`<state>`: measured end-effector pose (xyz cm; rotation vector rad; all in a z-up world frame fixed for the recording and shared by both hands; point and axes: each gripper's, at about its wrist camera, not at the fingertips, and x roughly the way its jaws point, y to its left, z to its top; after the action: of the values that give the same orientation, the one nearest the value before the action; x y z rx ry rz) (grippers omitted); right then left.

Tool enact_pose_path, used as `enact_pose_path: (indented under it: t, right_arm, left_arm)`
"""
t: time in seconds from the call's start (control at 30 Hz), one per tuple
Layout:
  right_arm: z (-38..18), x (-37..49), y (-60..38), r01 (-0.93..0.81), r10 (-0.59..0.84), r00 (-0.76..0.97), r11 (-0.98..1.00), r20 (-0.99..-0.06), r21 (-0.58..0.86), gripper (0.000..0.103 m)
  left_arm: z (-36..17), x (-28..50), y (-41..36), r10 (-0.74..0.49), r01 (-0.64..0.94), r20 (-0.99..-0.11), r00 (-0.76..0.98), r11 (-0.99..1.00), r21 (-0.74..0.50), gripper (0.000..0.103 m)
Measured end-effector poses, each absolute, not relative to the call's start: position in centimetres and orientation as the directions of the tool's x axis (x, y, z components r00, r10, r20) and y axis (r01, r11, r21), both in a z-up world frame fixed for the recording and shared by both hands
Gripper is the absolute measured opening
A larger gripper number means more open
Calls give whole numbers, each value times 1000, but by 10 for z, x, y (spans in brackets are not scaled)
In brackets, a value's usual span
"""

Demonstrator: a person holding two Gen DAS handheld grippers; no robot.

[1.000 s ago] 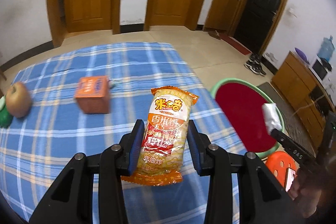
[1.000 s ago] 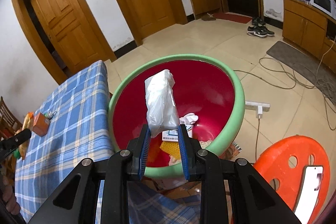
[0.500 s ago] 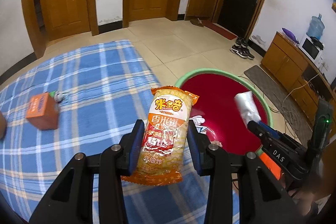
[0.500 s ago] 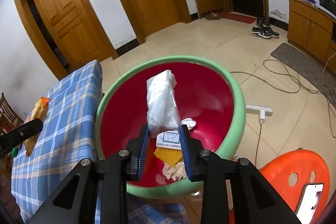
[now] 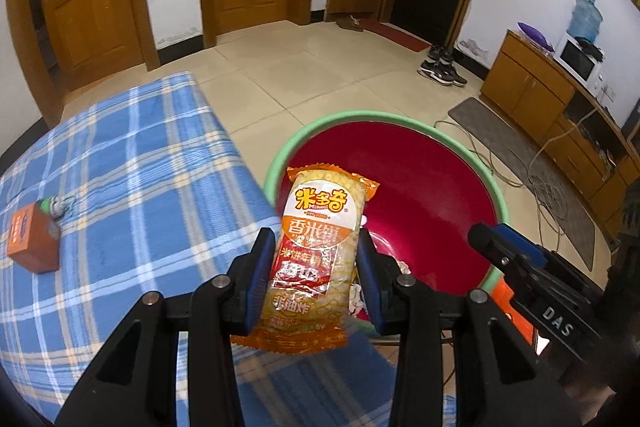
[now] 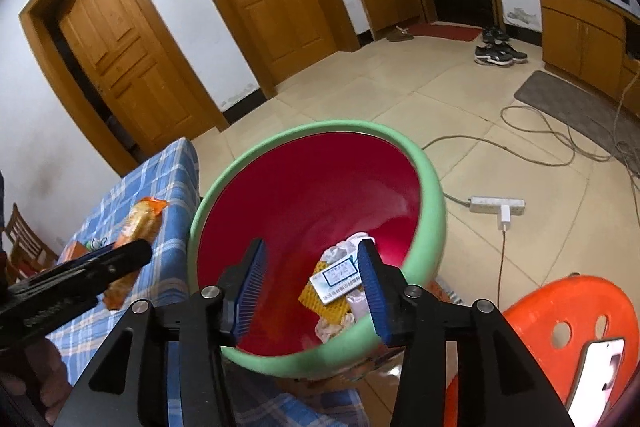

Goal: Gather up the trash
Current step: 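Hold the orange snack bag over the red bucket and open the left tool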

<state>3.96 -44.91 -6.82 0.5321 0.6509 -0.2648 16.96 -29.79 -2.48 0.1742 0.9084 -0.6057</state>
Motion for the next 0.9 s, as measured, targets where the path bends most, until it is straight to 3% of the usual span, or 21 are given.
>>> enact_pose_path:
  t: [0.17,0.43,0.57,0.8,0.9]
  right_arm:
    - [-66,26,-457,431,-99,768,810,-632,397,59]
    - [-68,16,-467,464,-104,767,771,-633,436,60]
    - [-67,14,-467,456,-90,773,767,-628,451,60]
    - [-61,11,-460,436,-67,779,773,-624,461,60]
    - [-57,9,-454,433,-72,781,777,-620,456,69]
  left_arm:
    - [-27,170,-312,-429,593,-788,441,798,-102,41]
    - [-25,168,-325,-463,624,-784,414,771,-126,41]
    - [-24,162,-326,-474,639,-778,412,759,-124,50]
    - [-19,160,-317,-448,607,-775,446,787,-106,53]
    - [-17,161,-307,-429,583,-773,468,807,-94,53]
